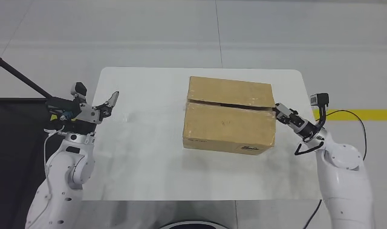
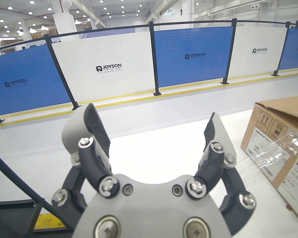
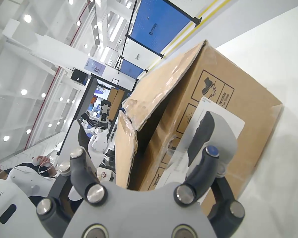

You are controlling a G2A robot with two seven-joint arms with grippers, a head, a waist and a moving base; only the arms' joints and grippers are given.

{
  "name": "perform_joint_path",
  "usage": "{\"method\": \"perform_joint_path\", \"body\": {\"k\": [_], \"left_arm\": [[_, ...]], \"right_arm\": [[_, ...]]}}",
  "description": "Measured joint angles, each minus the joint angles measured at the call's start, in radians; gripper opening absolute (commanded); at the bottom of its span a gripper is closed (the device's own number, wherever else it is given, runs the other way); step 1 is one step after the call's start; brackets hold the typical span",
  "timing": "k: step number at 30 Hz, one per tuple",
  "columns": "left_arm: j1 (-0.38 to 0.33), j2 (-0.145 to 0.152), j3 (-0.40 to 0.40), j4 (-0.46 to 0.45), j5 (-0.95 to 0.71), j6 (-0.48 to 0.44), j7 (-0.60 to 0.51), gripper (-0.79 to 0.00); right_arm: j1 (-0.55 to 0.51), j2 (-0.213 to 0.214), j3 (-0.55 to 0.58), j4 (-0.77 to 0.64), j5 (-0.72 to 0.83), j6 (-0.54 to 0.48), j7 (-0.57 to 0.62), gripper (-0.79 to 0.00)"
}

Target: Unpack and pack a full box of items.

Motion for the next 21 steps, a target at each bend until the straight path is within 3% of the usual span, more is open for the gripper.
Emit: {"method": "perform_joint_path", "body": {"k": [16,21], "left_arm": [[-0.004,-0.005,-0.016,-0.006,-0.026,-0.009,-0.019,0.000],[-0.020,-0.007,-0.004,-0.002,-0.037,-0.024,-0.022,0.000]], "right_arm": [[0.021,-0.001,-0.098,-0.021,0.052,-0.012,-0.025,0.000],[0.022,0.007,-0.084,-0.033,0.136,0.005,0.006,0.000]]}}
